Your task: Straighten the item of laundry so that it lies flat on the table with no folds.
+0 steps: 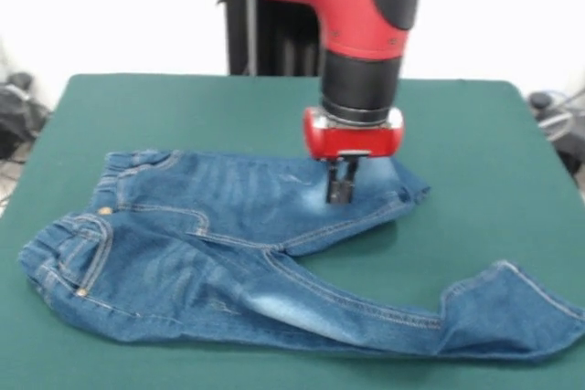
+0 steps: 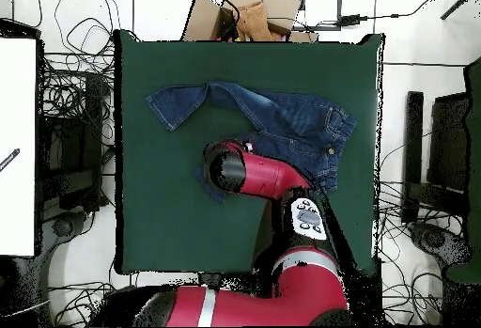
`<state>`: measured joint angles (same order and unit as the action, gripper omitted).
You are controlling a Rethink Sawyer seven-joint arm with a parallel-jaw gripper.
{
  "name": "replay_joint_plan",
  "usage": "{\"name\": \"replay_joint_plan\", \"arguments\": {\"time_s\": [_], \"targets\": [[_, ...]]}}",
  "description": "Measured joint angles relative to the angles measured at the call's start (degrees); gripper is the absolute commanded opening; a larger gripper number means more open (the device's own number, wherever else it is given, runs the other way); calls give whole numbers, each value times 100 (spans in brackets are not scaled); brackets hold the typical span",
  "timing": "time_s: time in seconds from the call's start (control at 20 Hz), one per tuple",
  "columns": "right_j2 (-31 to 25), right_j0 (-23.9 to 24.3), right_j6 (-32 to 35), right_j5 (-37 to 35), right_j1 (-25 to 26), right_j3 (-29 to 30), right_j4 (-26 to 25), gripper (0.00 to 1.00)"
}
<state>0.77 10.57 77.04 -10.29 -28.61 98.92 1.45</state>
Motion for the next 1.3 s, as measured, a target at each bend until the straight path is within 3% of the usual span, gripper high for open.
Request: {"name": "replay_joint_plan", "arguments": {"time_s": [0.85,1.3], "targets": [[31,-336,0,123,-504,807,171,0],[33,-336,0,306,-483,863,225,0]]}}
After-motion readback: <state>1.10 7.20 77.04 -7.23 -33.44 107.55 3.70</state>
